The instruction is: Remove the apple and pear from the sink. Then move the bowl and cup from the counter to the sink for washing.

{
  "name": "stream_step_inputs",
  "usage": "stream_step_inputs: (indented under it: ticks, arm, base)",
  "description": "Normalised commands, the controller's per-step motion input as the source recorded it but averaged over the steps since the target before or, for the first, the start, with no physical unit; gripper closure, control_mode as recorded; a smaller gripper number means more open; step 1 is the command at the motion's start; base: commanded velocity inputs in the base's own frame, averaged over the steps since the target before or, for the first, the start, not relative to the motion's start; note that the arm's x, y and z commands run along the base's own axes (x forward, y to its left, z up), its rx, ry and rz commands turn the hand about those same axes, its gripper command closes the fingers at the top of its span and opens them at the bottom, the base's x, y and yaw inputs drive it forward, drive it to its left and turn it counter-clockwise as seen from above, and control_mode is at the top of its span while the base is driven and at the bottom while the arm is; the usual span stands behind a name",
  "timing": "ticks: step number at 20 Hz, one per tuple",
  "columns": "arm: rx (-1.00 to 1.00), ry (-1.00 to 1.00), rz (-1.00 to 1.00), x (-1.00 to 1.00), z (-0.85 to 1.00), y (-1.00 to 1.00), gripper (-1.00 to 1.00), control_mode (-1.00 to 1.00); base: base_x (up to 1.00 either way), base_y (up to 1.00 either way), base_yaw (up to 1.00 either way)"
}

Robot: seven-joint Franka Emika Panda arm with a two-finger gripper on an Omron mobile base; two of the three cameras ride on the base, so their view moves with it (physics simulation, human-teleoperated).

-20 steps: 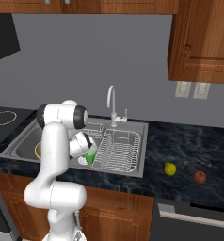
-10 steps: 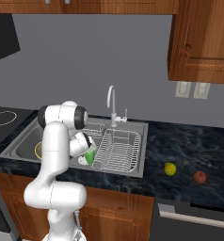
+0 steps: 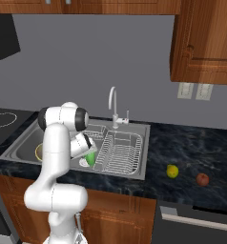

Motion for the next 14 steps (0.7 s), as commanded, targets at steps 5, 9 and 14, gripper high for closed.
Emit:
stream_step_inputs:
  ticks: [5,9,14]
  arm:
    - [0.0,0.0,-0.04,0.0,-0.14,-0.06,1.0,-1.0]
    - [0.0,0.0,-0.05,-0.02,-0.11,-0.09,1.0,-1.0]
    - [0.0,0.0,-0.06,-0.07,-0.09,-0.11,1.0,-1.0]
  base:
    - [0.0,0.0,0.0]
    - [0.0,0.0,0.0]
    - [0.0,0.0,0.0]
